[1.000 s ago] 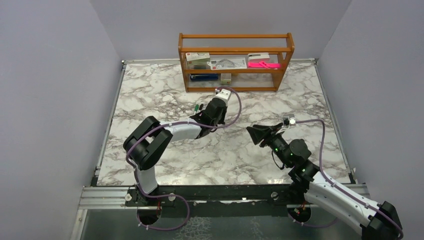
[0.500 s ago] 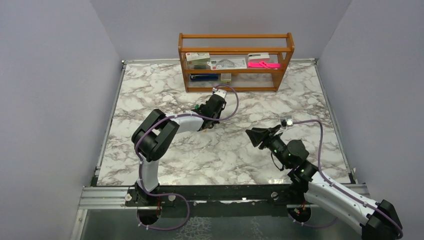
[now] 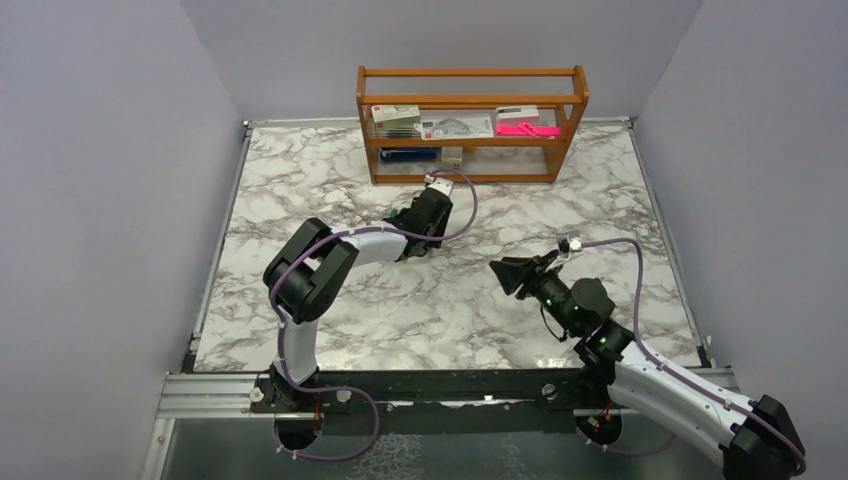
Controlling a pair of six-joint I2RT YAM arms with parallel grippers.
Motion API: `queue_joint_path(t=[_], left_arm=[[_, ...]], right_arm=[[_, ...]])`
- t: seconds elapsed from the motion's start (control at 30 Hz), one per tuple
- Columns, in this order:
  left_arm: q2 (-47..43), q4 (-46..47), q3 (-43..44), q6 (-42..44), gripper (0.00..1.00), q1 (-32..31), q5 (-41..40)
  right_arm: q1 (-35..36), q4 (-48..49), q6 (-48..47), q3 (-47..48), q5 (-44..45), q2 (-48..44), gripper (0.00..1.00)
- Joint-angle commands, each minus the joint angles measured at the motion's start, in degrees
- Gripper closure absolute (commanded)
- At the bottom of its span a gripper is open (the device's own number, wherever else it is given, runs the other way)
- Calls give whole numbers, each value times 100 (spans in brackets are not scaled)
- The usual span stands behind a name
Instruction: Insert the pens into the pen caps
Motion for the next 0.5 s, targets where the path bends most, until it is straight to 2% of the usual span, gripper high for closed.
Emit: queue_joint_path(t=[0.0, 0.27, 0.4, 0.43, 0.47], left_arm=[[-146, -67, 43, -70, 54, 15, -151], [-853, 606, -341, -53, 56, -11, 42], [-892, 785, -286, -32, 58, -11, 193], [-863, 813, -251, -34, 63, -11, 284], [-809, 830, -204, -61, 76, -11, 444]], right_arm=[[30, 105, -25, 20, -93, -4, 60], [30, 94, 5, -25, -61, -24, 61], [30, 118, 37, -51, -51, -13, 62], [27, 114, 38, -55, -39, -25, 62], [29, 102, 40, -63, -32, -41, 62]])
